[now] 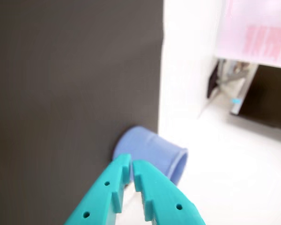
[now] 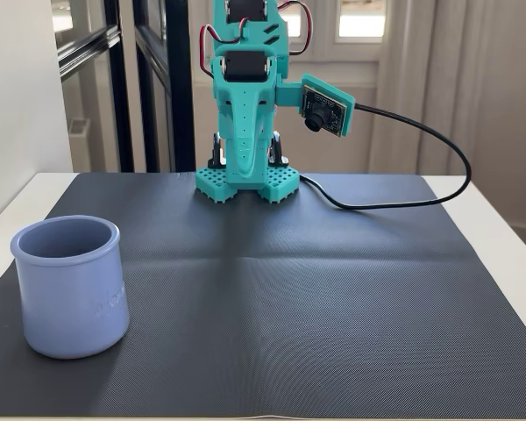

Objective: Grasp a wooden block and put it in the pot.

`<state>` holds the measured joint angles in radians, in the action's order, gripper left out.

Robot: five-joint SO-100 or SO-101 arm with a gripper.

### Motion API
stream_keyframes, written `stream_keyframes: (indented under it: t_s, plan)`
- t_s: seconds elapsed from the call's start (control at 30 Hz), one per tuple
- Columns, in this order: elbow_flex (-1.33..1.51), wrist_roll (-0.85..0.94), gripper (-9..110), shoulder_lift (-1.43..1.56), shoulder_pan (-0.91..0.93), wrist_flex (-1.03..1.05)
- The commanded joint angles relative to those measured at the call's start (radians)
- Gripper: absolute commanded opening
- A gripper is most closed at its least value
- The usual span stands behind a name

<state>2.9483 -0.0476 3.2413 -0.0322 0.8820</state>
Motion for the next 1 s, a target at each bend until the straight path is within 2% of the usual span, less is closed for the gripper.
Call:
stream_keyframes:
  t_s: [0.0, 0.23, 0.97]
  plan:
    - [0.051, 0.003, 0, 0.061, -0.026, -0.006]
    - [0.195, 0.003, 0, 0.143, -0.028, -0.005]
    - [0.195, 0.005, 0, 0.155, -0.032, 0.011]
